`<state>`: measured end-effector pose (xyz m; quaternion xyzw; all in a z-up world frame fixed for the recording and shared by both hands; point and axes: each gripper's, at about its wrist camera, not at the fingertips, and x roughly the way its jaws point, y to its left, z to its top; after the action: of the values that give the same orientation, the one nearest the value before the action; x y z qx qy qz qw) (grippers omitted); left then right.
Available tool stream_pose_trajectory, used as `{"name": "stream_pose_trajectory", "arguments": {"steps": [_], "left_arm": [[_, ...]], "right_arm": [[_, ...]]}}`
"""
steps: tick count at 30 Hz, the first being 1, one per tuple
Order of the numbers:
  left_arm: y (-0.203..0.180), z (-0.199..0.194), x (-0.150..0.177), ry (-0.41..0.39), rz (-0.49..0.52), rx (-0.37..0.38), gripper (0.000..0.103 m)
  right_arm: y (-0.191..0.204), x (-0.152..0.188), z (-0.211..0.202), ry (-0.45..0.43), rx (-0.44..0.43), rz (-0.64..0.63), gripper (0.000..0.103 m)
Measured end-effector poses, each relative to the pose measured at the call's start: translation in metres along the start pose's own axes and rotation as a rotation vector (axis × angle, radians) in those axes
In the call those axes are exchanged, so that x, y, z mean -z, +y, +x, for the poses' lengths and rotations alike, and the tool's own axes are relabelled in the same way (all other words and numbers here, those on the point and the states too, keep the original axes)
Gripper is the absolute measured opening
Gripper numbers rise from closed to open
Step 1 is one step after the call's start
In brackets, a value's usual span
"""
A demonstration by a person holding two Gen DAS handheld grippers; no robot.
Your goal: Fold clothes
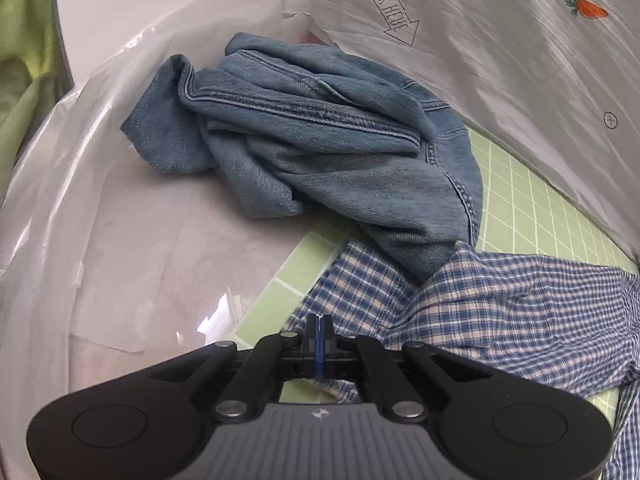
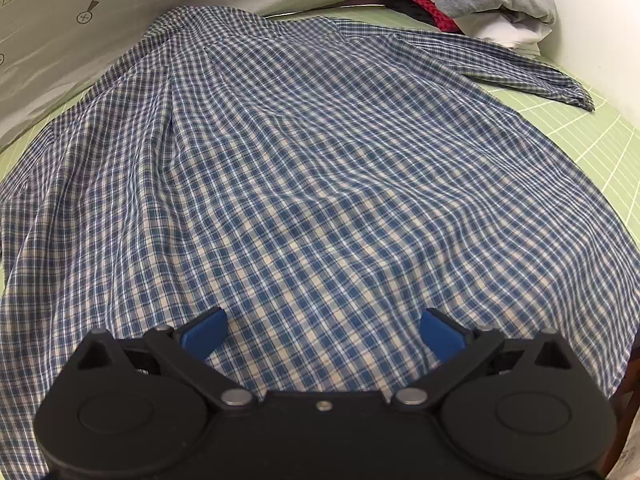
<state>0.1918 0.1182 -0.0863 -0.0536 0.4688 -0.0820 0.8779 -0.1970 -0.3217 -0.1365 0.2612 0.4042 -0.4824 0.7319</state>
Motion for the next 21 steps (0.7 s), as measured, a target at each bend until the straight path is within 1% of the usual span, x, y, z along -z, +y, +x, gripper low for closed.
{"name": "stream_pose_trajectory", "arguments": {"steps": [2,3,4,5,6,7,8,9,12,13,15,17,21], "left_arm": [[0.000,0.000,-0.002,-0.009,0.015,0.004,0.002],[0.000,0.002,-0.003,-0.006,0.027,0.019,0.006],[-0.001,0.003,-0.005,-0.006,0.033,0.026,0.018],[-0.003,0.004,-0.007,-0.009,0.037,0.012,0.033],[-0.004,0.005,-0.008,-0.013,0.041,-0.002,0.040],[-0.006,0.006,-0.010,-0.016,0.045,-0.016,0.049],[-0.008,0.009,-0.012,-0.011,0.042,-0.021,0.053],[-0.010,0.013,-0.014,-0.006,0.039,-0.026,0.054],[-0.012,0.021,-0.019,0.005,0.044,-0.004,0.056],[-0.014,0.023,-0.021,0.004,0.058,0.000,0.058],[-0.019,0.026,-0.022,0.005,0.088,0.004,0.065],[-0.025,0.030,-0.023,0.013,0.117,-0.001,0.077],[-0.035,0.038,-0.025,0.029,0.175,-0.011,0.077]], "right_arm": [[0.000,0.000,0.000,-0.001,-0.003,0.000,0.103],[-0.001,0.000,0.000,-0.002,-0.004,0.000,0.103],[0.000,0.001,0.000,-0.005,-0.005,0.001,0.103],[0.000,0.000,0.000,-0.006,-0.006,0.001,0.103],[0.000,0.000,0.001,-0.008,-0.007,0.001,0.103],[0.000,0.000,0.001,-0.009,-0.008,0.001,0.103],[0.000,-0.001,0.001,-0.007,-0.010,0.000,0.103],[0.000,-0.001,0.001,-0.007,-0.011,-0.002,0.103],[-0.001,-0.001,0.002,-0.008,-0.015,-0.006,0.103],[-0.001,-0.001,0.002,-0.010,-0.015,-0.005,0.103],[-0.001,0.000,0.001,-0.013,-0.015,-0.005,0.103],[0.000,0.000,0.002,-0.017,-0.012,-0.001,0.103],[0.001,0.000,0.002,-0.023,-0.008,0.005,0.103]]}}
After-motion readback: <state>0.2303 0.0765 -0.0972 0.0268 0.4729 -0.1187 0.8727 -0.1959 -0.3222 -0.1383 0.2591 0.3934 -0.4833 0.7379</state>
